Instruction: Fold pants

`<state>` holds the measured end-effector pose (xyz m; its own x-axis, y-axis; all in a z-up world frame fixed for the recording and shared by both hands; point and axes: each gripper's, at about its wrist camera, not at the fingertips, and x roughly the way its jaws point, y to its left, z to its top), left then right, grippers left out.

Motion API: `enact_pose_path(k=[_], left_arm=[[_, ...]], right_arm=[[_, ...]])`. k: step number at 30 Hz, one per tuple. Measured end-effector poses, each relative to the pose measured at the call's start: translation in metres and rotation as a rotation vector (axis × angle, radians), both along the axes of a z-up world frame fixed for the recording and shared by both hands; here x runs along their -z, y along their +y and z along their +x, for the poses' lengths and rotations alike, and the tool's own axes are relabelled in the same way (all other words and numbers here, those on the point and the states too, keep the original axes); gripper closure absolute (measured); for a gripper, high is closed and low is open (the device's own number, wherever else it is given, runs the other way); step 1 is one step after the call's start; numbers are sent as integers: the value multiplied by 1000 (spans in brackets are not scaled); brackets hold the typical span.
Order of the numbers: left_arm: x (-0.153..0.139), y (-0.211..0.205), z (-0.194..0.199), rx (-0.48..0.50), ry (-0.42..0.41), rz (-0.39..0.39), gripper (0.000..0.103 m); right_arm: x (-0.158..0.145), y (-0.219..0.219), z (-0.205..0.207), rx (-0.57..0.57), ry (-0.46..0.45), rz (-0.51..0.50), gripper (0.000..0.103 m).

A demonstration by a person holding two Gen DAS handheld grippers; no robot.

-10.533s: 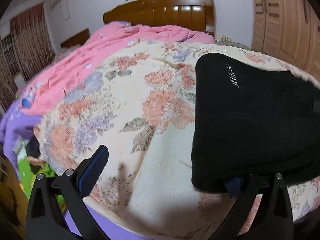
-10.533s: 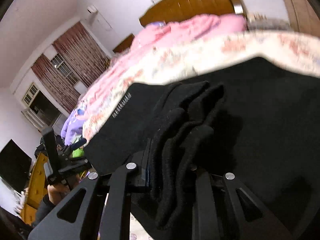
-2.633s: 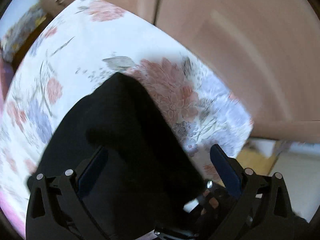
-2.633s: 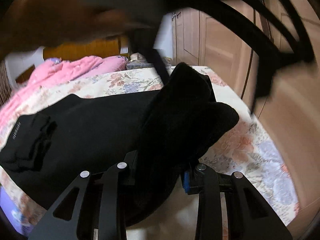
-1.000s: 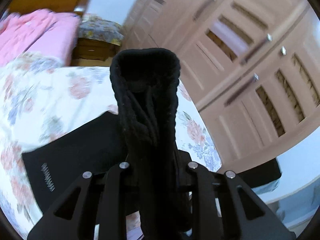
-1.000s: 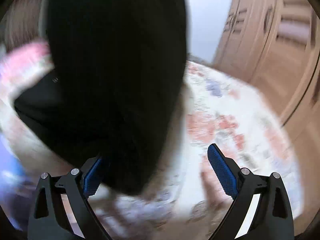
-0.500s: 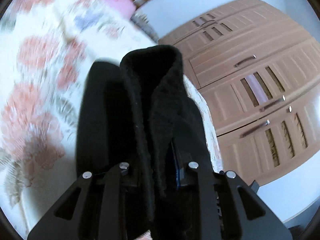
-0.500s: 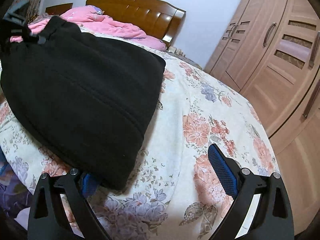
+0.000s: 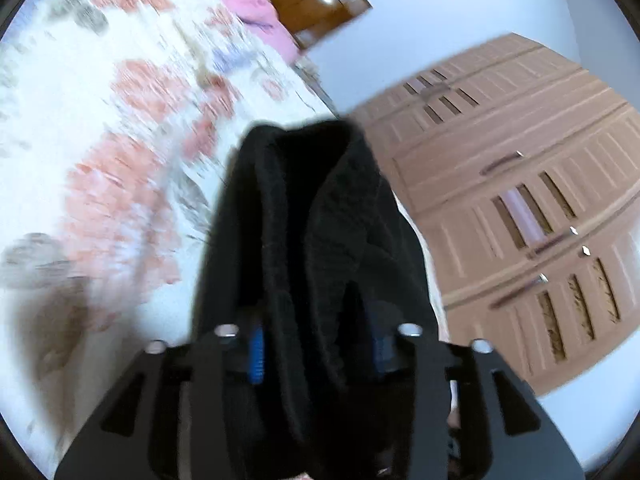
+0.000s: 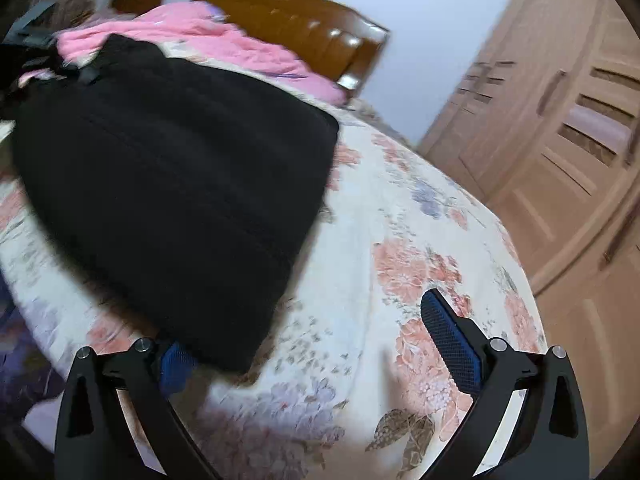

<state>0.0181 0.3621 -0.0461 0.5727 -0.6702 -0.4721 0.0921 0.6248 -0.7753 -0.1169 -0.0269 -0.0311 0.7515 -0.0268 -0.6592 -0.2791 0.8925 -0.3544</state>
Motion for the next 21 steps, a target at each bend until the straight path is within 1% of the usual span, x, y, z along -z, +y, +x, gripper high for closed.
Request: enact_pose_path(k=[1,2,3,4,5,6,7,8,9,10,12,13,14,15,16,17,18,19,21], left_arm=[[-16,2,-10,-69,-22,83,35],[-34,1,-21,-143,-53,182,21],[-50,1,-29,-196,-90,260,15],[-69,-6,-38,-216,-140,325,13],[-84,-16,-43,-197,-180,359,9],[-99,-33,-45,-147,-224,393,5],[-105,-47,-44,-105,-245,416,4],[-111,-69,-40,-33,-270,450,4],[-111,-85,-38,21,-284,475,4],[-109,-110,-31,96,-297,529,4],[-96,-130,-22,155,-283,624,4],[-86,-134,-13,170,-251,646,4],[-75,-132,-6,170,-205,643,4],[-64,-125,0,163,-159,625,4],[-54,-119,3,158,-128,588,4],[-45,-109,4,152,-116,552,5],[-37,-99,0,140,-124,498,5],[-34,-99,-3,136,-139,486,5],[-30,-102,-9,128,-166,506,5]], right_arm=[[-6,-5,-11,-57,16,39,6],[-16,-13,-27,-139,19,103,6],[-23,-20,-35,-182,15,147,6],[-33,-30,-42,-204,1,205,6],[-44,-43,-41,-203,-9,276,6],[-53,-53,-33,-199,-6,345,6],[-60,-61,-21,-207,7,413,6],[-66,-68,-3,-227,23,486,6],[-69,-69,11,-247,29,519,6],[-71,-67,27,-277,40,544,6],[-69,-52,68,-316,92,554,6],[-67,-45,84,-326,117,559,6],[-64,-34,108,-357,167,577,6],[-62,-29,121,-373,183,587,6],[-60,-23,136,-391,204,602,6],[-57,-16,154,-407,248,624,6],[-53,-12,172,-398,272,646,6],[-48,-9,191,-384,294,676,6],[-35,-6,223,-367,354,723,6]])
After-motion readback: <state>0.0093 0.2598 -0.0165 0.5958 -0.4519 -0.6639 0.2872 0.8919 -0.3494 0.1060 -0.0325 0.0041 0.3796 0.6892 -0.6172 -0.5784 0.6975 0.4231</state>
